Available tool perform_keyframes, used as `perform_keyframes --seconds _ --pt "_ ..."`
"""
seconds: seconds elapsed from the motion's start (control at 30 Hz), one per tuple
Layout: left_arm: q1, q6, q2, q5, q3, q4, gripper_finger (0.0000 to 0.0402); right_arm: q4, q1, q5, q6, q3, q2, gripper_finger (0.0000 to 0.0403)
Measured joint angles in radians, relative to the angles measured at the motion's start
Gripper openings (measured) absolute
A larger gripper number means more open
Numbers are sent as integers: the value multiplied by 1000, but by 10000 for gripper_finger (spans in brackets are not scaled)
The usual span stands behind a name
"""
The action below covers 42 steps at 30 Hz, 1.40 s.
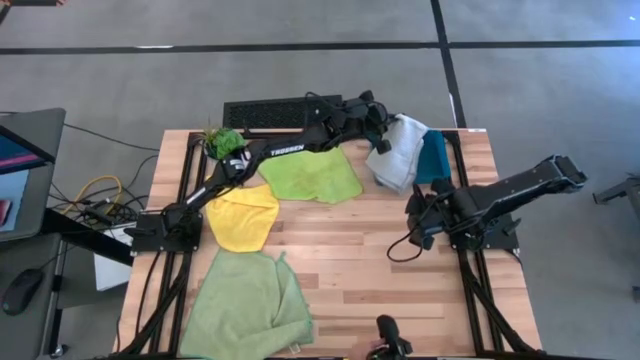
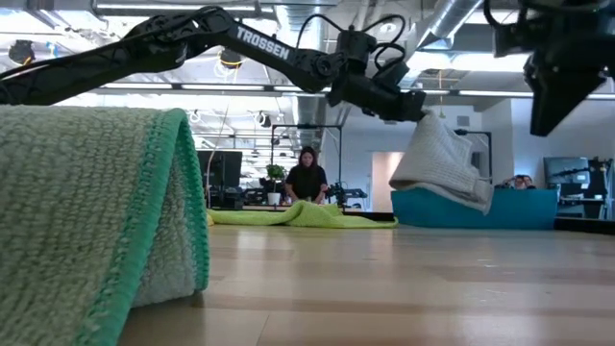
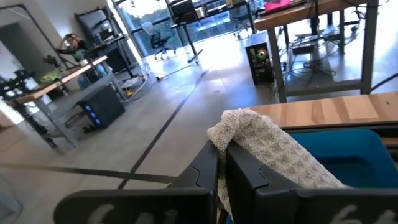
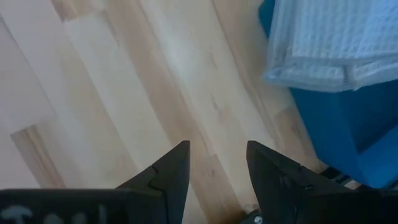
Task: Fold microfiber towels
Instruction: Put the gray microfiber towel into the blue bin
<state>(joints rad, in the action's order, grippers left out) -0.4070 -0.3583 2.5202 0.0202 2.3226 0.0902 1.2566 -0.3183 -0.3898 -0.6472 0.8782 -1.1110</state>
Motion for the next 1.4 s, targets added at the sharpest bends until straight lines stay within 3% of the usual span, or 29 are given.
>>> perform_keyframes --seconds 0.37,0.67,1.07,1.4 --pt "-14 3 0 -24 -18 67 0 35 0 -39 27 59 0 182" --pt "-23 29 114 -36 -14 187 0 54 -1 -66 27 91 1 182" --pt "-23 63 150 -43 -9 224 9 74 0 -111 27 91 0 182" --pt "2 -56 152 -217 -10 217 3 75 0 -111 28 91 0 182"
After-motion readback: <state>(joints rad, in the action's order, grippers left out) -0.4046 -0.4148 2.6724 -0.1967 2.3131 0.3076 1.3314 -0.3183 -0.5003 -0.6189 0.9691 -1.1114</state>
